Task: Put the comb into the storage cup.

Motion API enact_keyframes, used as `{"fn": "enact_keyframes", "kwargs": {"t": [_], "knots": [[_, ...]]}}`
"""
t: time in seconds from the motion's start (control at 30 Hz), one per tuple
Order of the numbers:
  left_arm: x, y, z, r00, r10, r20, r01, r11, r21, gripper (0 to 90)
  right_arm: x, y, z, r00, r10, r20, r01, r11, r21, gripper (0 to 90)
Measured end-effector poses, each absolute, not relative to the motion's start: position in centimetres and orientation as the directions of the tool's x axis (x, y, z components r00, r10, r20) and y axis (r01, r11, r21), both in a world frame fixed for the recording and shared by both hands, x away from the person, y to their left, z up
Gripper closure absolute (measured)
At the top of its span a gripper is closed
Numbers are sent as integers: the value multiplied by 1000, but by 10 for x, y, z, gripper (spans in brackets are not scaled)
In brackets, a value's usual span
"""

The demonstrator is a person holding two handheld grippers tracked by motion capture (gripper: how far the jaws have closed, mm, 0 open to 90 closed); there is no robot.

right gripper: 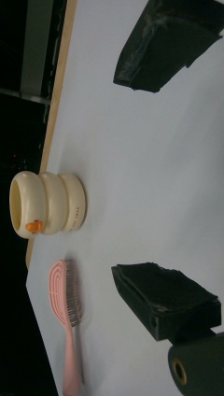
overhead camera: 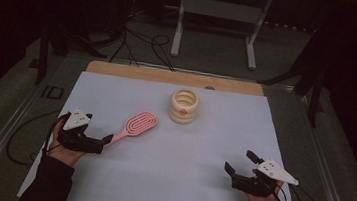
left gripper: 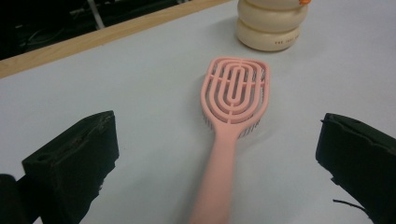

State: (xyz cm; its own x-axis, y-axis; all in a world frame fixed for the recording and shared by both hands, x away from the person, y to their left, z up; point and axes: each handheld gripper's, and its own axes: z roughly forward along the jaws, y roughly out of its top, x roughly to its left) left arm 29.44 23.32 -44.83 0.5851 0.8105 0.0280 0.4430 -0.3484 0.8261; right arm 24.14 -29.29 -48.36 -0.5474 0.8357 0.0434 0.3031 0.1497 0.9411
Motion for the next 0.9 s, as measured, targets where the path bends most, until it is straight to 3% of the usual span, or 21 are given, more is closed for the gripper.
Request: {"fn": "enact_keyframes", "kwargs": {"t": [0.9], "knots": [[316, 220, -450, 612, 789, 52, 489, -429, 760, 2, 241, -293, -484, -547, 836, 44, 307, 151, 940, 79]]}}
